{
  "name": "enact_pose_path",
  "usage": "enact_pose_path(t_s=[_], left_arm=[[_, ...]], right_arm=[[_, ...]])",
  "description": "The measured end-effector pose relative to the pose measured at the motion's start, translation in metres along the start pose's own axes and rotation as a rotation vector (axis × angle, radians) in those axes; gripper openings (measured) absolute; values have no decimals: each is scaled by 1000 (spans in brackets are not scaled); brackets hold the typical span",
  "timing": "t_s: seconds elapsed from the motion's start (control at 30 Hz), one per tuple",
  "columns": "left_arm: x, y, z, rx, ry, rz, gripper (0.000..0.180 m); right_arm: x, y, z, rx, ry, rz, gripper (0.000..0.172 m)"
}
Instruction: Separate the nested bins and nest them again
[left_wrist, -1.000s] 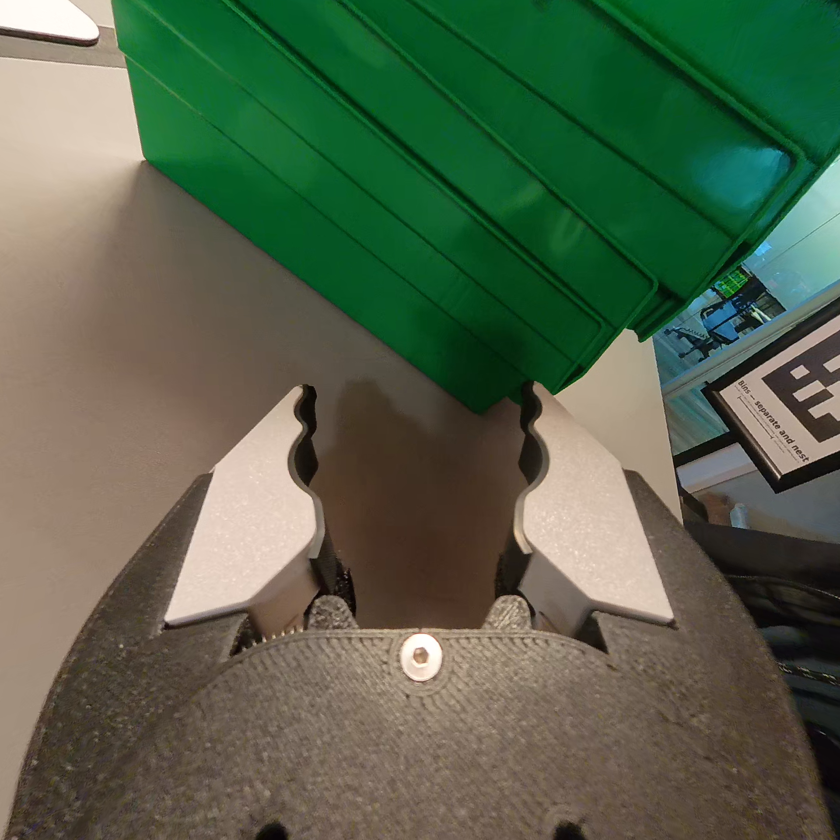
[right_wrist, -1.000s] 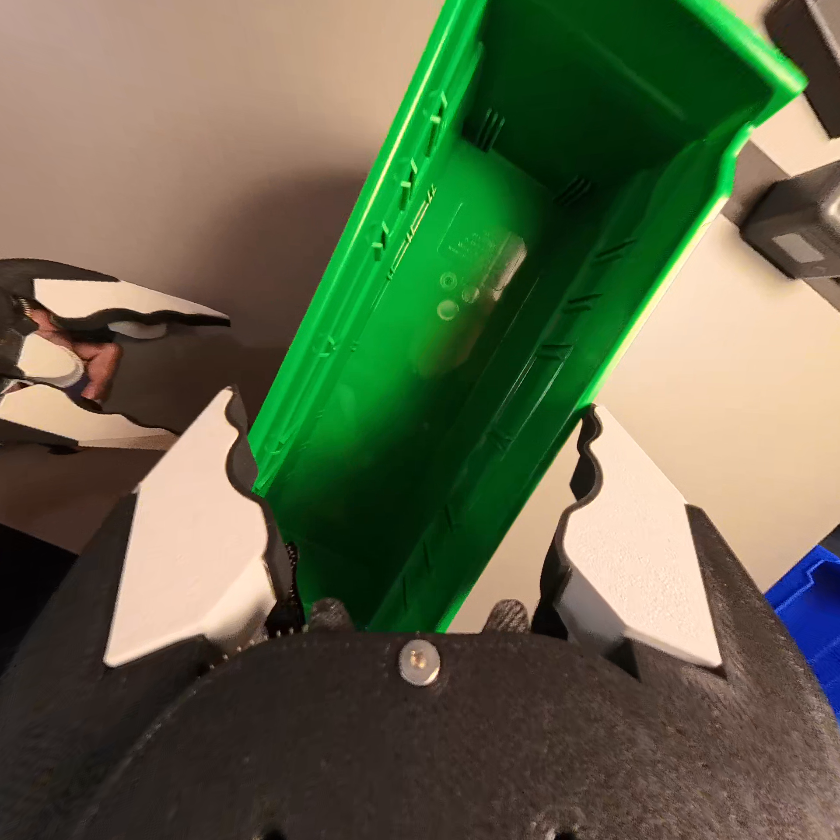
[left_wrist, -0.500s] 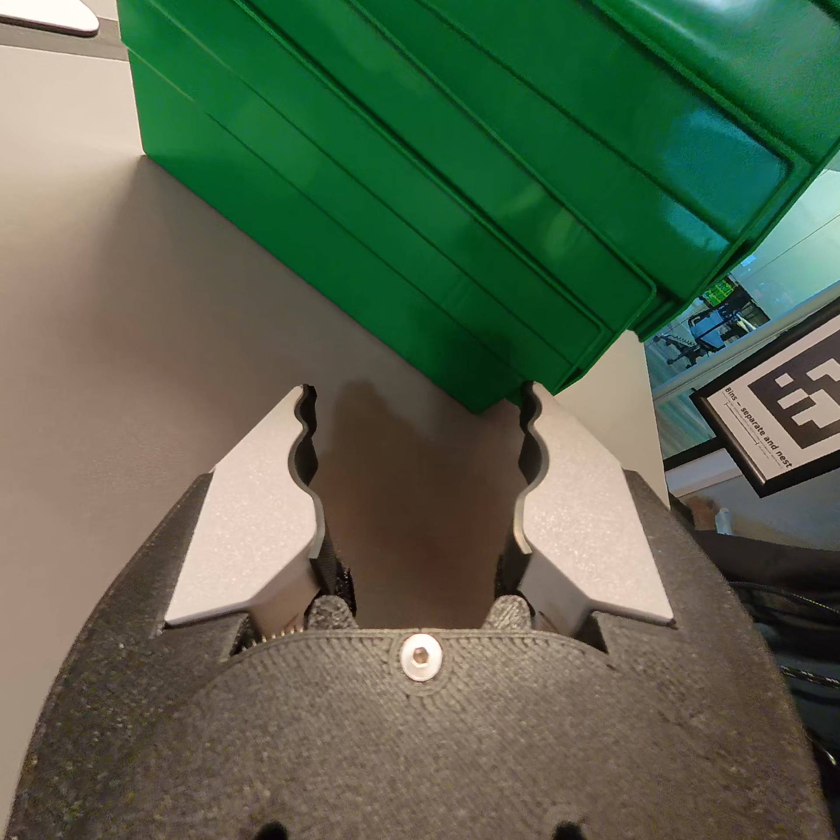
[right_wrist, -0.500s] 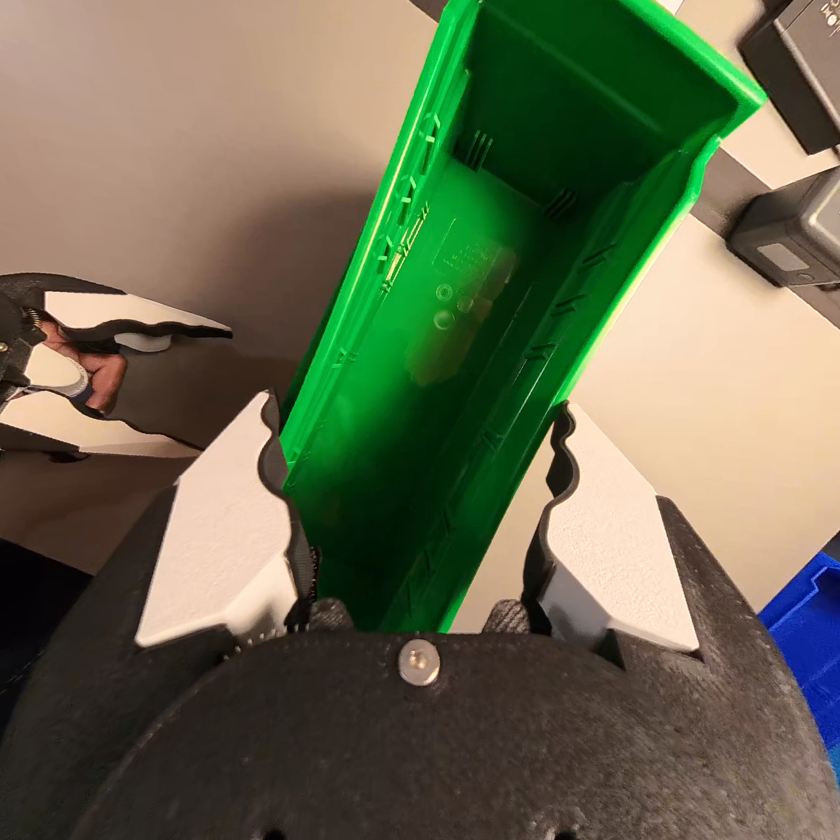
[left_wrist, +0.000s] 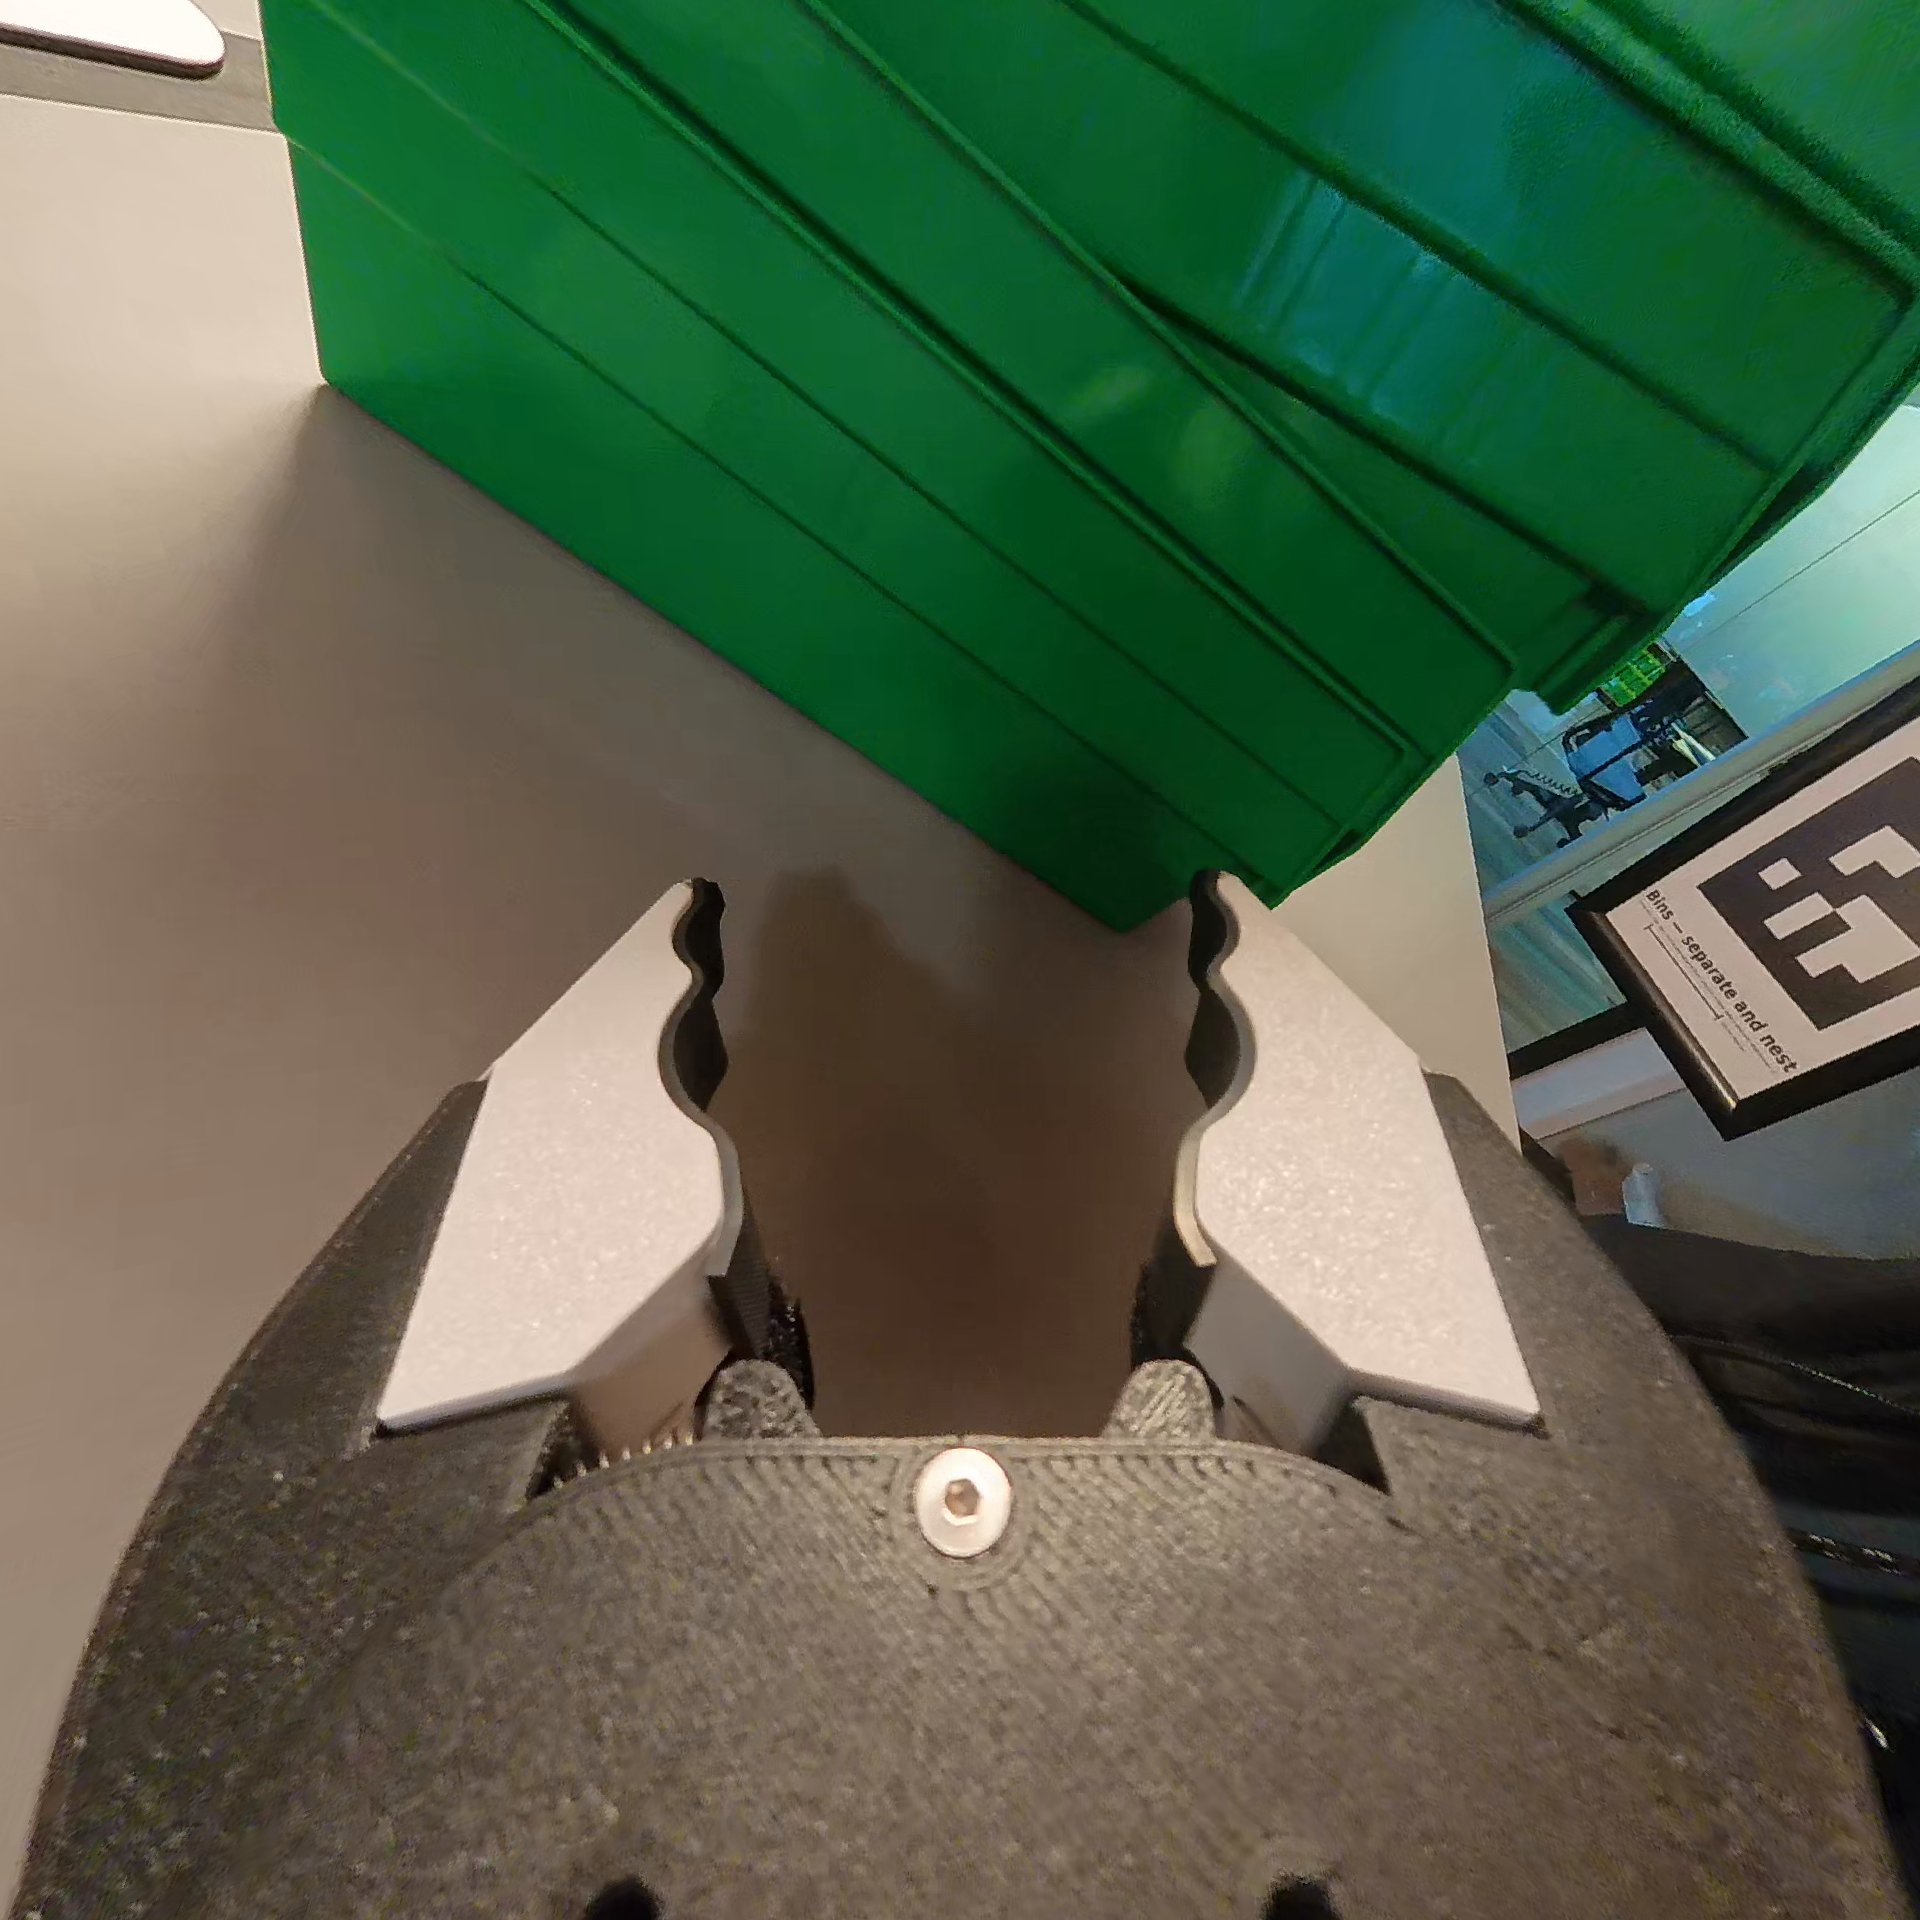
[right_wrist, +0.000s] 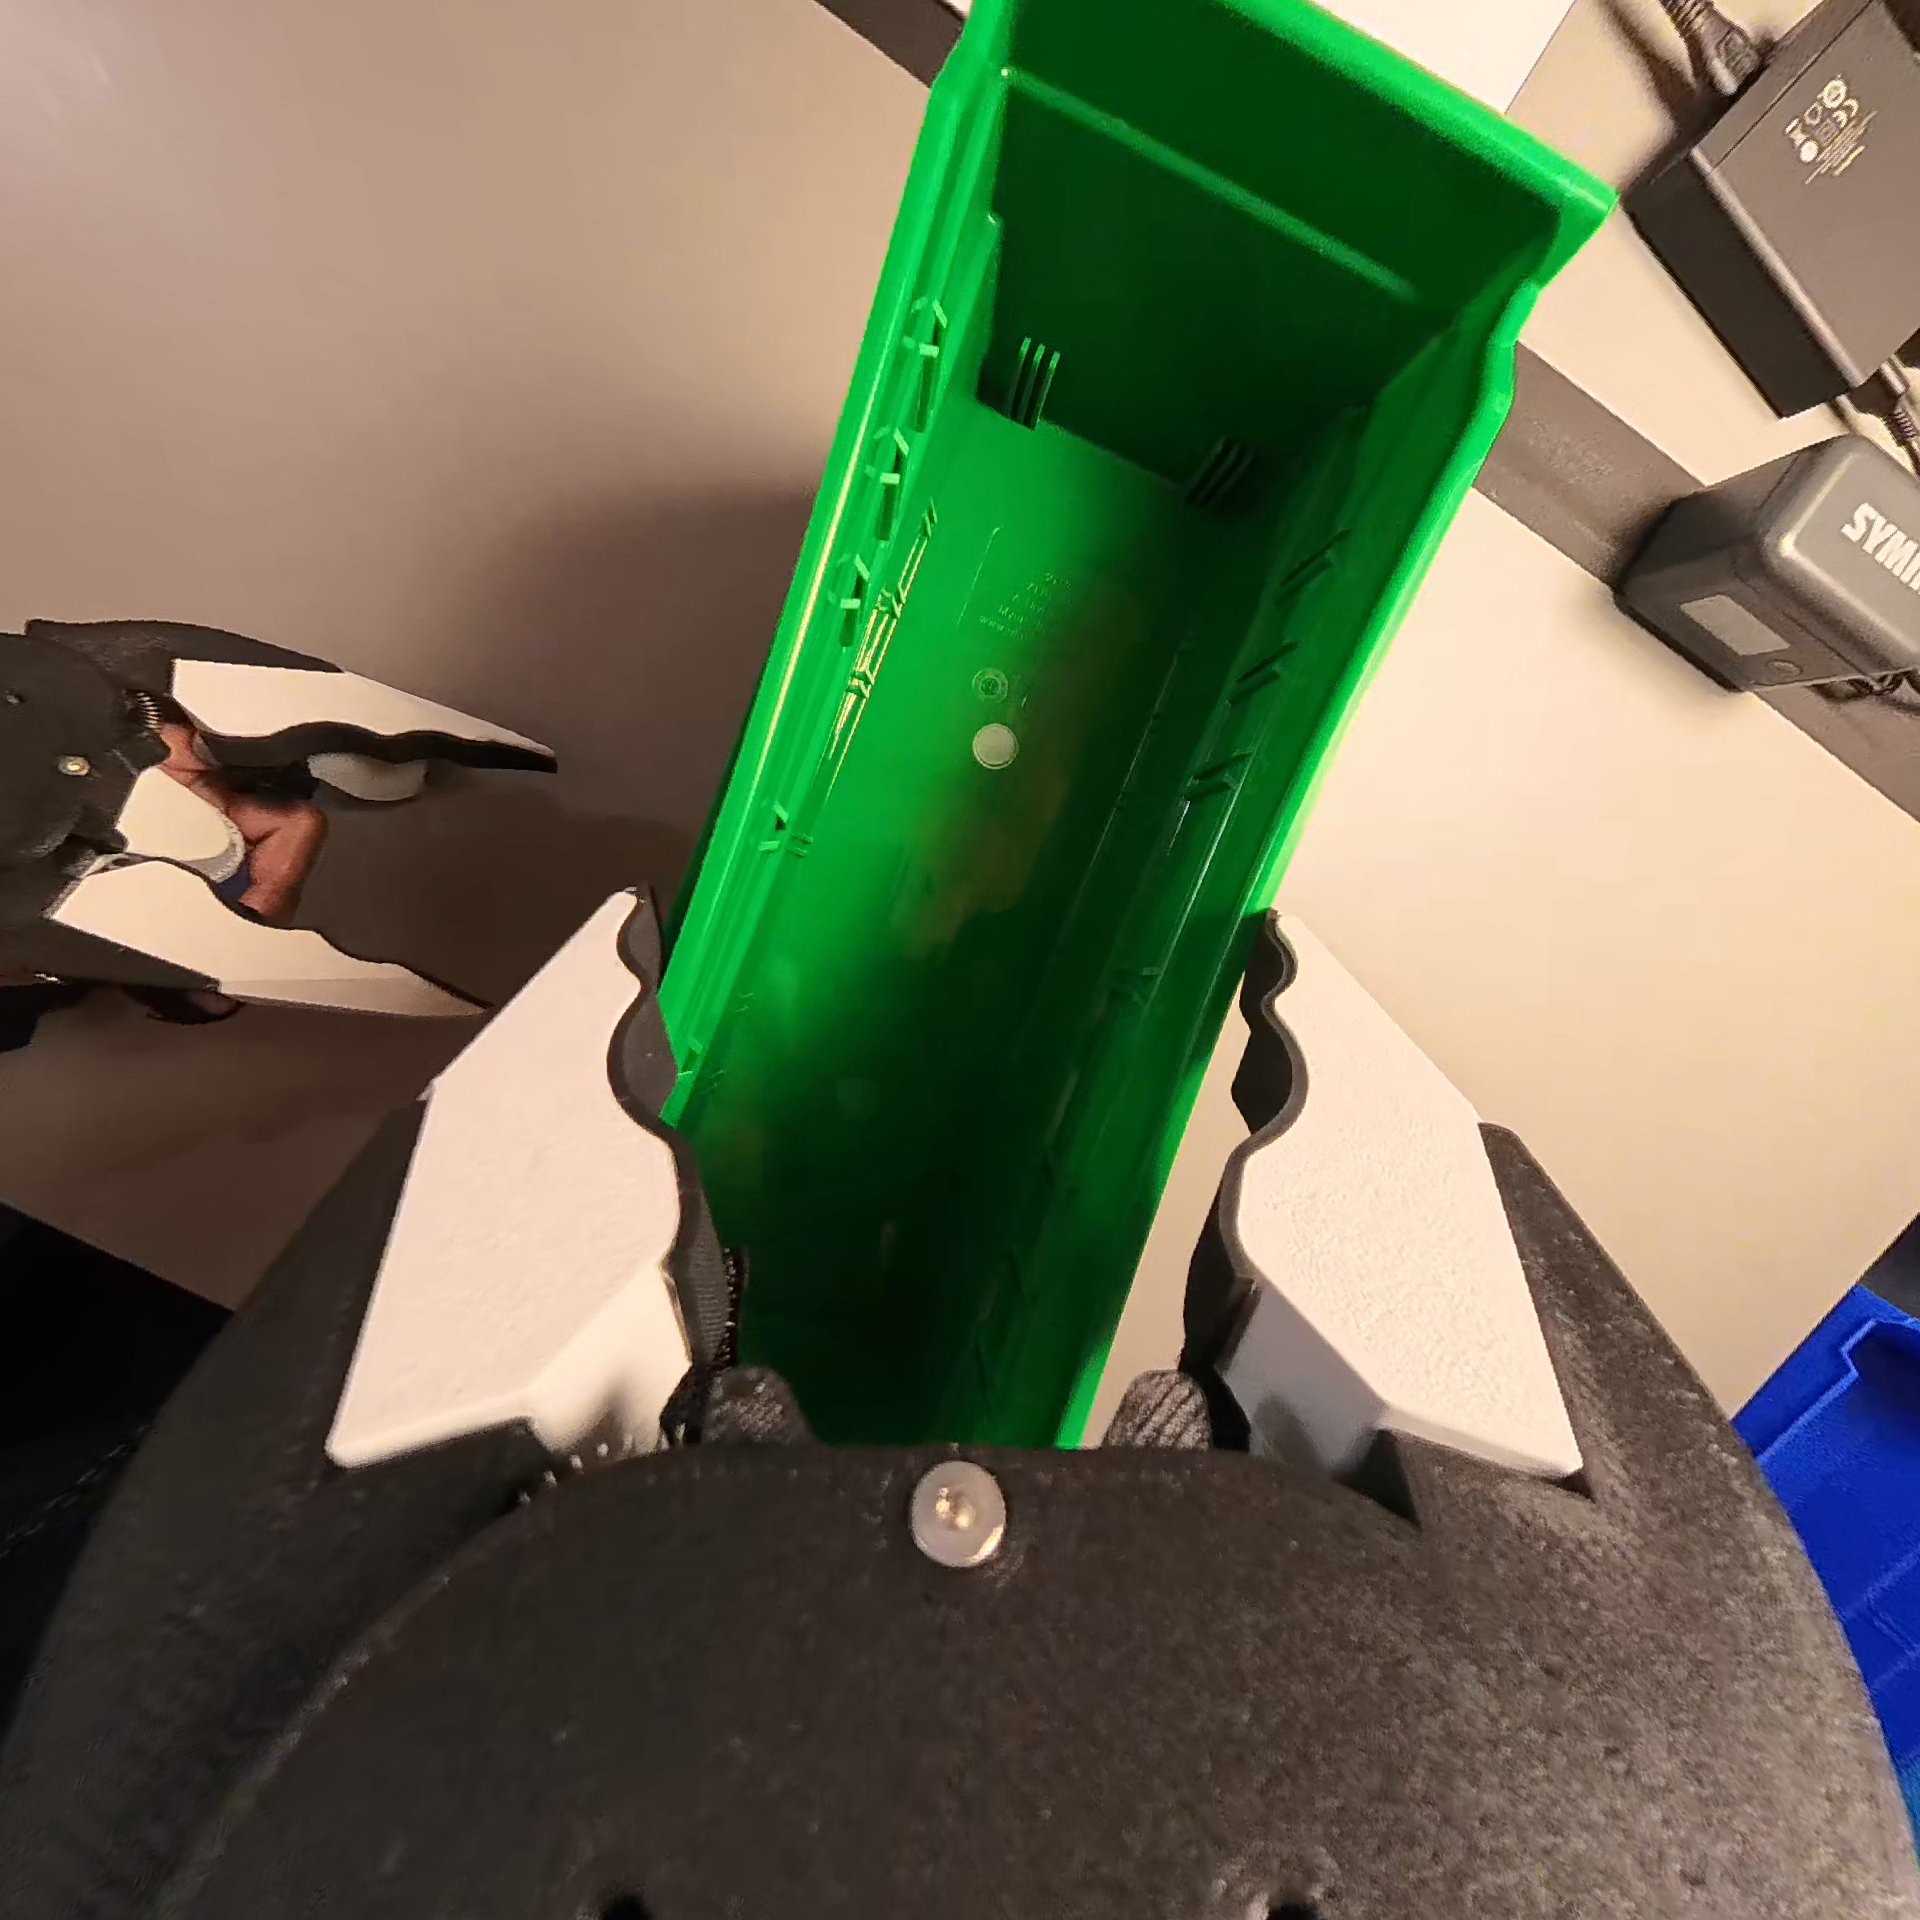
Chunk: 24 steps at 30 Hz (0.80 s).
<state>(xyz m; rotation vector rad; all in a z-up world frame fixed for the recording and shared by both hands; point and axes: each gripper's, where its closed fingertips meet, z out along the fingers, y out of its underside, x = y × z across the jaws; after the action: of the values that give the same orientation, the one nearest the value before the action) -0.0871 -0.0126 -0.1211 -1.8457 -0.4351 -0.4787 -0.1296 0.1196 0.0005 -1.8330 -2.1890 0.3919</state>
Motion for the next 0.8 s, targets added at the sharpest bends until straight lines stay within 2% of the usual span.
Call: enact_pose_path(t_s=[0.3,0.8], left_arm=[[-1,0,0,2,2,-8,90],[0,0,0,3,1,-3,90]], right_arm=[[5,2,-9,3,0,-9,113],[13,2,-57,143,59,-47,113]])
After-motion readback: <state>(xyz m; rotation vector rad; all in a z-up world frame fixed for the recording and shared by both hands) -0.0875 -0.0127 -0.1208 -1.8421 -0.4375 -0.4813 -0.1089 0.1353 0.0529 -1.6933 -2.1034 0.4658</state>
